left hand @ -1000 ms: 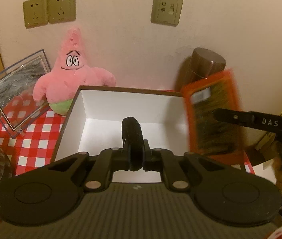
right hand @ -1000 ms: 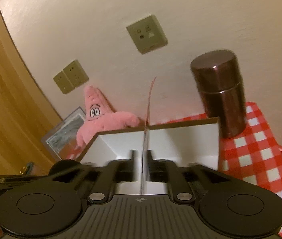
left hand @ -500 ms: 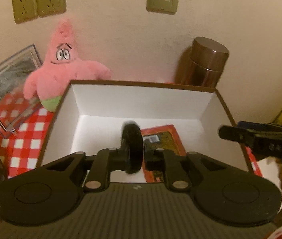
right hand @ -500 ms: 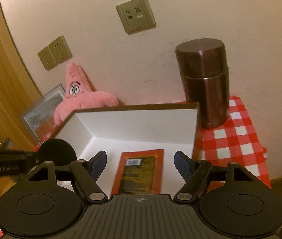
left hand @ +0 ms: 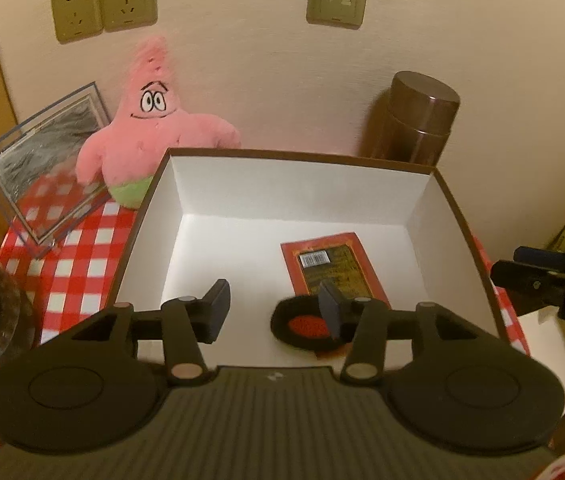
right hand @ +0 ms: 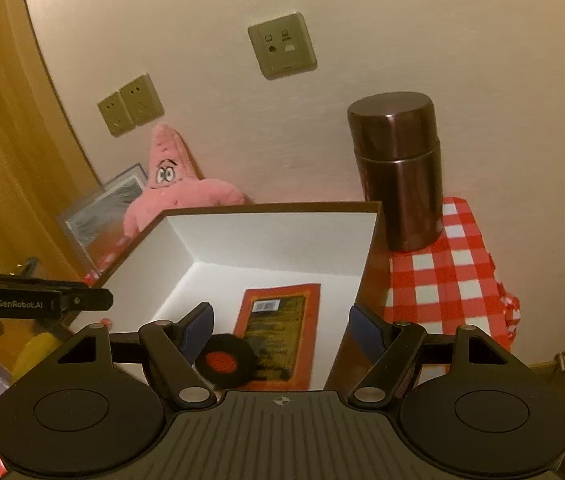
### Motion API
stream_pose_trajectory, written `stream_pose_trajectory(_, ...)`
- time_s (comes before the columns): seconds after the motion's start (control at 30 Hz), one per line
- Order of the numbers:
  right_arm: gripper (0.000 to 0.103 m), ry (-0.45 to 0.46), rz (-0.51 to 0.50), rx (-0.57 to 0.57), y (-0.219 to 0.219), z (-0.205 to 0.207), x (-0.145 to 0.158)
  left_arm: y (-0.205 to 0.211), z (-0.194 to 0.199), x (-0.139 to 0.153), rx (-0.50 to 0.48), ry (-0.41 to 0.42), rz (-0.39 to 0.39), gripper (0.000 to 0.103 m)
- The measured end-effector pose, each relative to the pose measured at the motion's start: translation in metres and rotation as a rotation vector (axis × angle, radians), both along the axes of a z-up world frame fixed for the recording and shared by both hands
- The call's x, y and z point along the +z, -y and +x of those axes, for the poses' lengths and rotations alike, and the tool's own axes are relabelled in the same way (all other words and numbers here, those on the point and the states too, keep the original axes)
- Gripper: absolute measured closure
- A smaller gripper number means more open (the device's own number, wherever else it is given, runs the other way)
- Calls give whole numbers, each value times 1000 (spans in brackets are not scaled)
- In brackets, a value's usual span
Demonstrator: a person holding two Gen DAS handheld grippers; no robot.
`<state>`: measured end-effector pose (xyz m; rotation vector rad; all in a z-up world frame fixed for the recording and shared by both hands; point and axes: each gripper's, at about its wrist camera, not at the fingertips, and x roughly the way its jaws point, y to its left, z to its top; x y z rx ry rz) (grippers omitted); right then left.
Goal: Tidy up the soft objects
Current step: 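Open the left gripper to drop the black ring into the white box, then move both grippers back over the pile of cloths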
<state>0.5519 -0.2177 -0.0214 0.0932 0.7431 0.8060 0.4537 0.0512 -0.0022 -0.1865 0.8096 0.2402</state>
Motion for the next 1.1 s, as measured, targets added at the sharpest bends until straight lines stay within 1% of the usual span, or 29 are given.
stream_pose_trajectory(0.1, 28, -11, 24, -7, 13, -12, 6, 5, -18, 8, 2, -1, -2, 56)
stream_pose_trajectory(0.37, 29, -45, 60, -51, 49, -50, 16, 16, -81, 30, 24, 22, -11, 56)
stream_pose_trajectory(0.57, 29, -59, 71, -69, 69, -84, 22, 20, -133, 33, 35, 12, 16, 56)
stream_pose_trajectory(0.73, 29, -62, 68, -84, 76, -118, 27, 11, -173, 29, 50, 6, 5, 56)
stream_pose_trajectory(0.83, 29, -68, 66, -105, 78, -139, 29, 3, -194, 28, 61, 13, -8, 56)
stream_pose_trajectory(0.97, 29, -82, 48, -140, 78, -174, 29, -13, -224, 30, 53, 33, -26, 56)
stream_pose_trajectory(1.1, 29, -99, 31, -175, 76, -208, 25, -32, -253, 31, 50, 36, -17, 56)
